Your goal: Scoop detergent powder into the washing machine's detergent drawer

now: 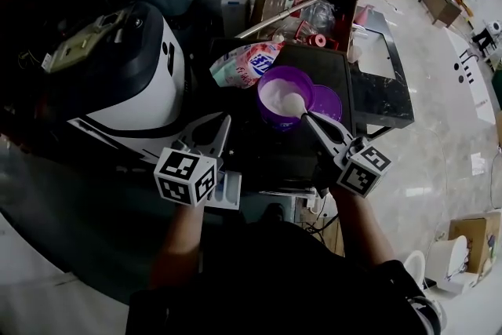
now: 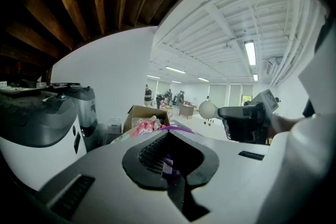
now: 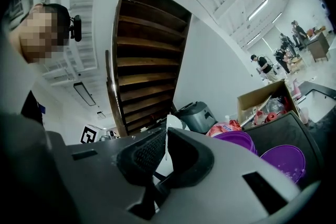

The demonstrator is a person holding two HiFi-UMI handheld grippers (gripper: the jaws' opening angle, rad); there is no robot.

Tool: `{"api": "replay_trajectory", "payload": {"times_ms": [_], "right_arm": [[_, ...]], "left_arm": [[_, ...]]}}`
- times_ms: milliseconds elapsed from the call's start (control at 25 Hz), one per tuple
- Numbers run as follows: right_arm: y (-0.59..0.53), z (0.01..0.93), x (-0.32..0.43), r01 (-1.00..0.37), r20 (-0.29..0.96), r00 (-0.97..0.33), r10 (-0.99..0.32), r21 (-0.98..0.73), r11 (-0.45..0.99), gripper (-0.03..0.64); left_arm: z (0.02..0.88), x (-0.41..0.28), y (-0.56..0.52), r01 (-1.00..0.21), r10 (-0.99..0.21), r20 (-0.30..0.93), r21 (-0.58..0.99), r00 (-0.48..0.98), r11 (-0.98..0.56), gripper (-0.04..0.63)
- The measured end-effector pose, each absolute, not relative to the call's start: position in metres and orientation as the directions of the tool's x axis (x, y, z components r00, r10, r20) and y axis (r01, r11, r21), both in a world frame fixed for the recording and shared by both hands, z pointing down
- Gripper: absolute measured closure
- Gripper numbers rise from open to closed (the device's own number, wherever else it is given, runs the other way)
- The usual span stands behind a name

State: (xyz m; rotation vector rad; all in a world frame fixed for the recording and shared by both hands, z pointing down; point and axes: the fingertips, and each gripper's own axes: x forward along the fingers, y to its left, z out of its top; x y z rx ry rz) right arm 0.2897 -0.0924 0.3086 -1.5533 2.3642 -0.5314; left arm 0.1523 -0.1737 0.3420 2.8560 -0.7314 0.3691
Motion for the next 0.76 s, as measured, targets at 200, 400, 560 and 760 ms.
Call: {"api": "replay_trajectory", "payload": {"times_ms": [200,400,560,760], "right_arm": [[-0.0906,0.3037,0.2924,-0.830,-0.035,-0.381,-0.924,-0.427,0.359,0.595],[-0.0924,0.2996,0.2896,-0.828,-0.041,-0.384,-0.922,-0.427,0.364,0.595],[-0.0936,0.2991,0.2882,-0.823,-0.045,-0.391,-0.919,-0.431,0.371,0.595],[-0.0958,0.3016,0.2869,-0.820,-0.038,-0.399,-0.916,-0.432,0.375,0.595]], "left_arm": [[0.3396,0.1509,-0.1758,-0.495,-0.456,0.269,0.097,0.848,-0.864,0.588],[0.3380,0.1481,-0.1796,-0.497,-0.459,0.264,0.099,0.848,-0.862,0.588],[0.3378,0.1480,-0.1808,-0.496,-0.458,0.260,0.101,0.850,-0.863,0.588],[0.3402,0.1476,-0.1824,-0.499,-0.461,0.261,0.103,0.848,-0.860,0.588]]}}
